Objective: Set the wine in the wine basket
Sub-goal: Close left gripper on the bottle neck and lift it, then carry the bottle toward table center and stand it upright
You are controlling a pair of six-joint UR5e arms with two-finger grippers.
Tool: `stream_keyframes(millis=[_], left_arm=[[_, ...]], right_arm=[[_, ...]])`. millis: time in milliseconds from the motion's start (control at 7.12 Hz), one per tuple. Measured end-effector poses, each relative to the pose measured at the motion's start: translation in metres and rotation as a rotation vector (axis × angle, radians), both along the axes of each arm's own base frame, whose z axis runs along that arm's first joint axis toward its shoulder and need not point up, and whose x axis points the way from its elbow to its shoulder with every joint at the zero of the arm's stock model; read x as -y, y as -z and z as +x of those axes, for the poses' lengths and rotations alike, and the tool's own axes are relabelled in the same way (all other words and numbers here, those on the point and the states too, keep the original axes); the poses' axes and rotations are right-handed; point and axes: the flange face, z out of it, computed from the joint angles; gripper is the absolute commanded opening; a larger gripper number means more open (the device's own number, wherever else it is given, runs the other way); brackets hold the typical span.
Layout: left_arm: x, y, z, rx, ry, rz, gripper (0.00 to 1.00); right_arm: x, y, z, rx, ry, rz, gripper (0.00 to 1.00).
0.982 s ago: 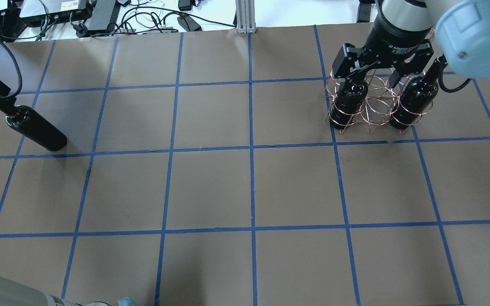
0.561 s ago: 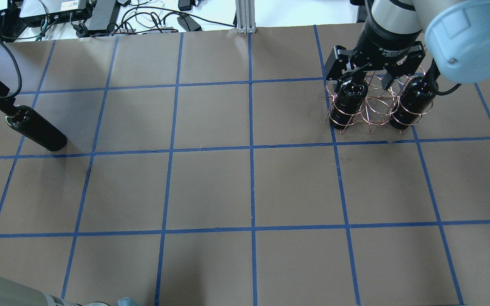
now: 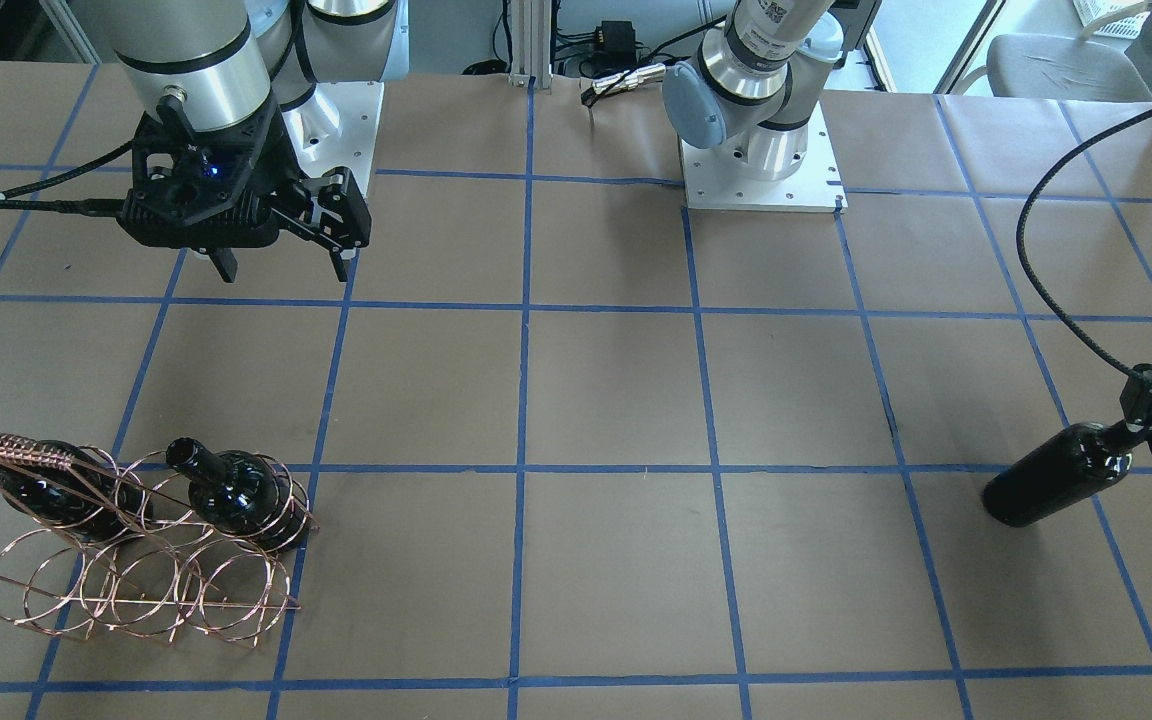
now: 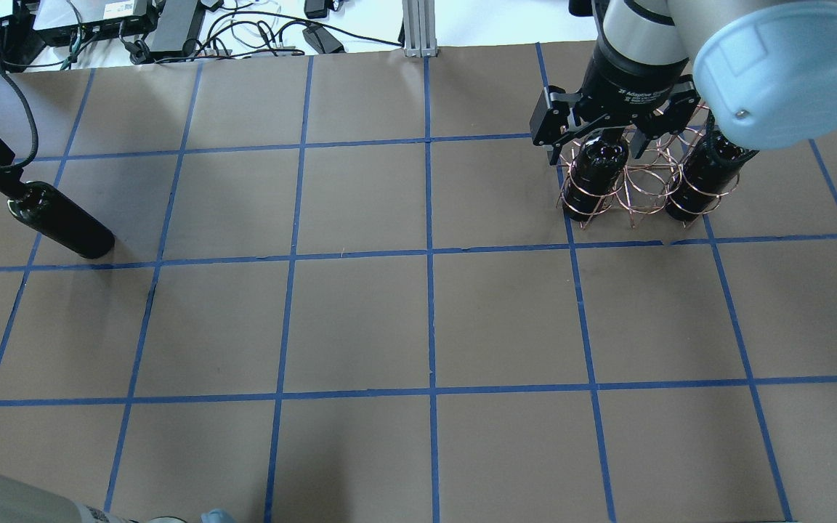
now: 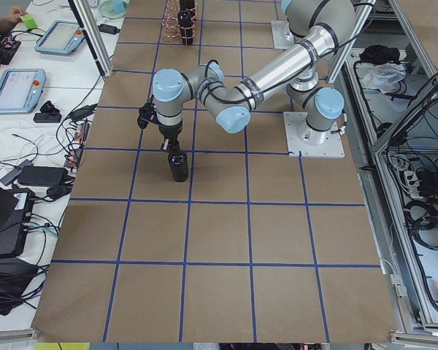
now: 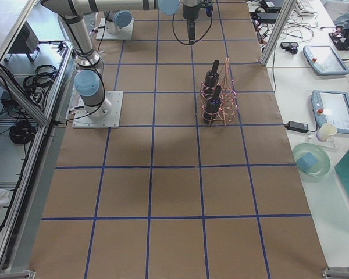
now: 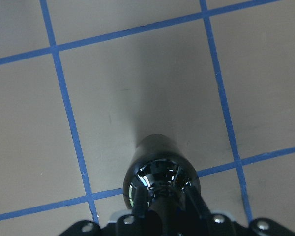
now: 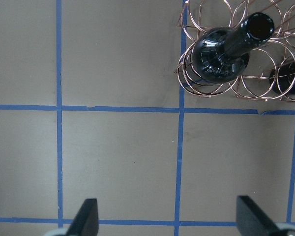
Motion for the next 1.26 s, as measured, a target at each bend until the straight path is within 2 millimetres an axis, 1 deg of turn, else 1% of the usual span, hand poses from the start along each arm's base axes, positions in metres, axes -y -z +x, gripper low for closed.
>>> stream_keyframes(millis=[140, 281, 561, 842, 982, 1123, 1263], left_arm=[[0.001, -0.006, -0.011, 0.002, -0.002, -0.004, 0.0], [0.006, -0.021, -0.041, 0.009, -0.011, -0.015, 0.0], [0.011, -0.051, -0.123, 0.011, -0.046, -0.037, 0.0], [0.002, -0.07, -0.202, -0.008, -0.069, -0.034, 0.0], [-0.006, -0.077, -0.247, -0.024, -0.089, -0.031, 0.0], [-0.015, -0.079, -0.294, -0.04, -0.115, -0.022, 0.0], [-0.029, -0.074, -0.338, -0.052, -0.145, -0.006, 0.0]], right_arm=[[0.0, 0.0, 0.001, 0.004, -0.012, -0.001, 0.99], [0.0, 0.002, 0.001, 0.007, -0.022, 0.0, 1.0], [-0.001, 0.003, 0.002, 0.007, -0.057, 0.0, 1.0], [-0.002, 0.001, 0.002, 0.006, -0.07, -0.006, 1.0], [-0.003, 0.0, 0.002, 0.007, -0.07, -0.006, 1.0], [-0.003, 0.0, 0.002, 0.009, -0.069, -0.006, 1.0], [-0.004, 0.0, 0.002, 0.01, -0.065, -0.006, 1.0]])
